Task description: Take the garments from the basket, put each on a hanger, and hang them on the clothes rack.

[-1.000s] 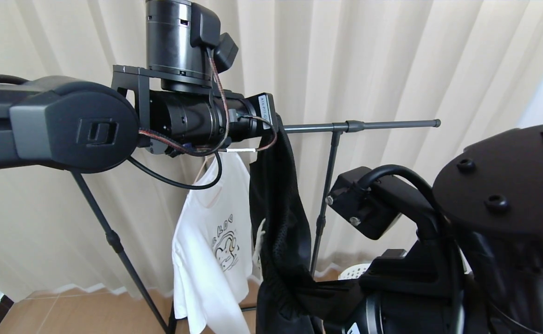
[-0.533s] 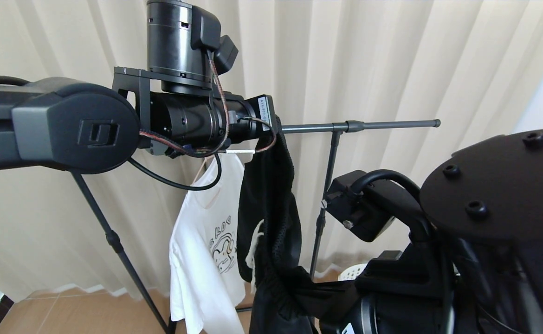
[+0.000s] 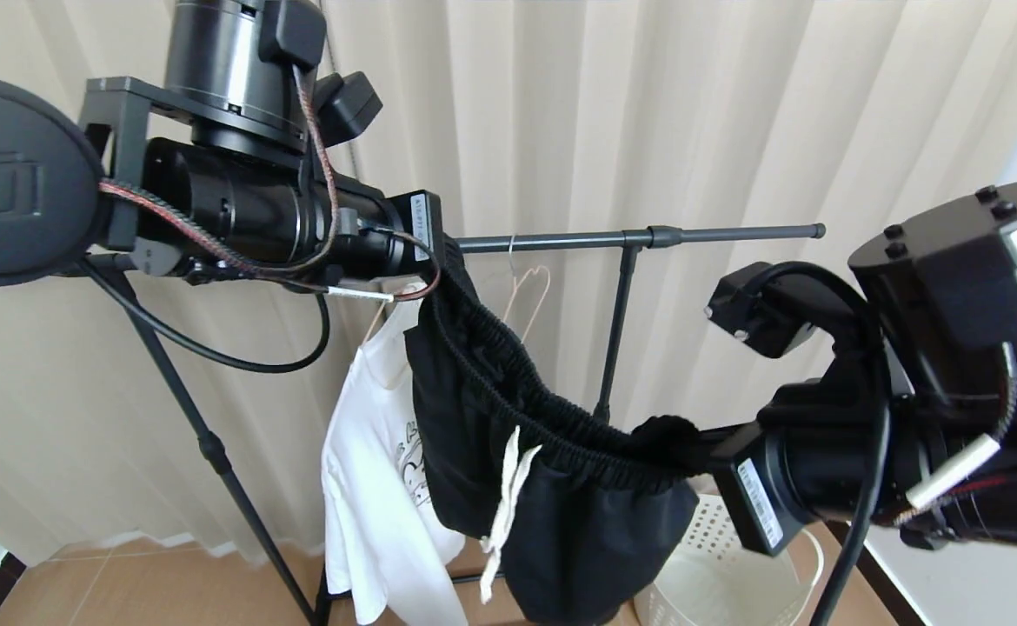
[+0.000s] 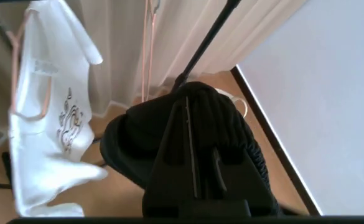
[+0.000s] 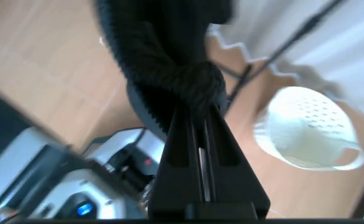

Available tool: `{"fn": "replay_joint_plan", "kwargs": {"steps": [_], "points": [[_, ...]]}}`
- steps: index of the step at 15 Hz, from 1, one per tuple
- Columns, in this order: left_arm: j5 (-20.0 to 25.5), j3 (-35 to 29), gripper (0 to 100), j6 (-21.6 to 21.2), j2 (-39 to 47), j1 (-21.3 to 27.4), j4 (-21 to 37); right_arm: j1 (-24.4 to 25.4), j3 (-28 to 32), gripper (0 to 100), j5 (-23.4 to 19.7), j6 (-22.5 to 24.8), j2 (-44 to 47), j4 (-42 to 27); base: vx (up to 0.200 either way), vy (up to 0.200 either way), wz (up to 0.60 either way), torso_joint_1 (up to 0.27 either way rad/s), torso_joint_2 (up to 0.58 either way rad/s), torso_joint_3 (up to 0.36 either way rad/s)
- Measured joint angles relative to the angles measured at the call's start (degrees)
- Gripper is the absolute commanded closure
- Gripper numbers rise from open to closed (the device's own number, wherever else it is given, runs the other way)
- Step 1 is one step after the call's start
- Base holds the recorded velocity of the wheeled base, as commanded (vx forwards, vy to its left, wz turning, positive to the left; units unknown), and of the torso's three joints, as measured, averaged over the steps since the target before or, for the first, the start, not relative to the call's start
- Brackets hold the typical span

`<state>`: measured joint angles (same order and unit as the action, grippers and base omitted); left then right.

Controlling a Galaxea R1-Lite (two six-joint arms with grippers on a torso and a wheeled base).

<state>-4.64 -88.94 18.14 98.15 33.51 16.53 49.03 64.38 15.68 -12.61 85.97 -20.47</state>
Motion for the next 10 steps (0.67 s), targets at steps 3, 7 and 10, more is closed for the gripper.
{"fn": "replay_joint_plan", "kwargs": {"steps": [3, 7, 10], "points": [[-0.5, 5.2, 100, -3.8, -4.5, 0.1, 4.5, -8.1, 0.3, 100, -0.2, 1.8, 1.5, 7.4, 0.0, 0.0, 0.0, 0.0, 0.0, 0.0], [-0.6, 12.6, 100, -5.7, -11.3, 3.7, 11.8, -11.5, 1.4, 100, -0.3, 0.1, 6.3, 18.5, 0.0, 0.0, 0.0, 0.0, 0.0, 0.0], [-0.6, 19.8, 100, -5.5, -15.3, 7.6, 13.6, -11.7, 2.8, 100, -0.3, -2.0, 10.8, 29.2, 0.0, 0.0, 0.0, 0.0, 0.0, 0.0]]}}
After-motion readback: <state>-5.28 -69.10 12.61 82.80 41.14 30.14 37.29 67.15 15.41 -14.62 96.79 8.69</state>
